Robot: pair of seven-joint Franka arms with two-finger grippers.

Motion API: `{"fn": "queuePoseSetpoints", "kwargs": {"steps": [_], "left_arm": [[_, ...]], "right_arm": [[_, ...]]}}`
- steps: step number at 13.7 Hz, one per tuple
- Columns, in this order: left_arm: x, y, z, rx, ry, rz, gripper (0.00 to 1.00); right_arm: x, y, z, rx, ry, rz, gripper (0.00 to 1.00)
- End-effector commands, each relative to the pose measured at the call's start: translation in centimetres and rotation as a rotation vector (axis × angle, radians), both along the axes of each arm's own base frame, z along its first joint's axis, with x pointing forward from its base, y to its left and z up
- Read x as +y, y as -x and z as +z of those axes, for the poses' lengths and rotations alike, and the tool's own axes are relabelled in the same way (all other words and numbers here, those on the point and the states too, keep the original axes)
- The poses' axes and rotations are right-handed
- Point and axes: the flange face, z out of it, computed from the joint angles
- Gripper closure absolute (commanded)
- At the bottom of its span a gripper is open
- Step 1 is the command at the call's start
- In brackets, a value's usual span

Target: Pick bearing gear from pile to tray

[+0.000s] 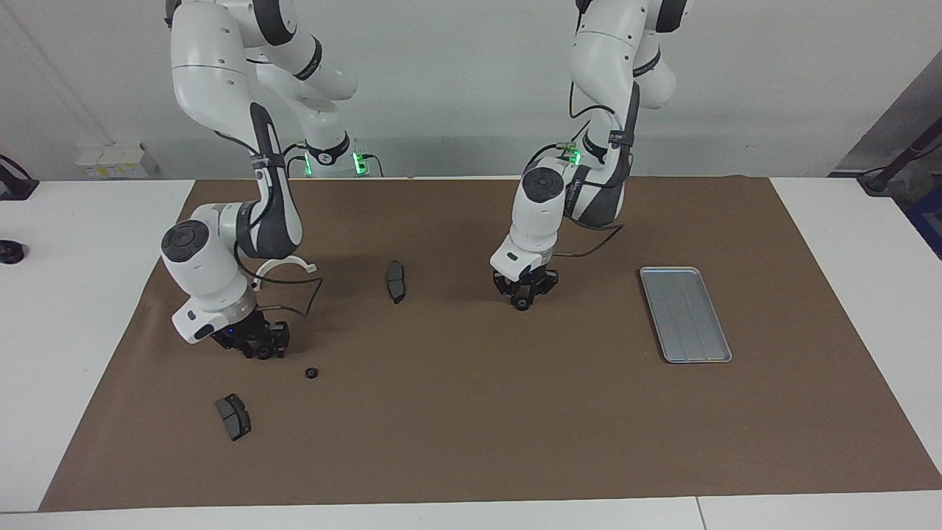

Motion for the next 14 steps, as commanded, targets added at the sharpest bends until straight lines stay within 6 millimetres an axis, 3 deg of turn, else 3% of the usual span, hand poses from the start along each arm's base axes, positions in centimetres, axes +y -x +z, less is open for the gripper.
{"fn": "queuePoseSetpoints", "kwargs": {"steps": [1,2,5,7,9,10,12,14], "left_arm": [[0.5,0.9,0.0,-0.011,0.000,-0.019,0.80],[0.5,1.0,-0.1,-0.008,-0.001,-0.020,0.87],[0.8,0.3,0.4,-0.003,-0.005,-0.010,0.99],[1.9,-2.4,2.9,-0.020,0.008,0.028,1.00],[6.5,-6.1,5.5,-0.018,0.011,0.102,1.00],[9.7,-7.9,6.9,-0.010,0.008,0.119,1.00],[15.8,-9.5,8.9,0.031,0.013,0.130,1.00],[23.2,-10.2,9.7,0.083,0.013,0.092,1.00]], "right_arm": [[0.2,0.2,0.0,-0.014,-0.017,0.018,0.94],[0.3,0.2,0.3,-0.017,-0.016,0.017,1.00],[1.4,-0.1,2.7,-0.046,-0.010,0.031,1.00],[3.5,-0.4,4.1,-0.067,-0.008,0.059,1.00],[6.6,-1.0,5.4,-0.075,-0.015,0.057,1.00],[8.7,-1.3,6.1,-0.069,-0.023,0.034,1.00],[13.1,-1.4,6.9,-0.076,-0.038,-0.003,1.00],[19.2,-0.9,7.9,-0.096,-0.050,-0.027,1.00]]}}
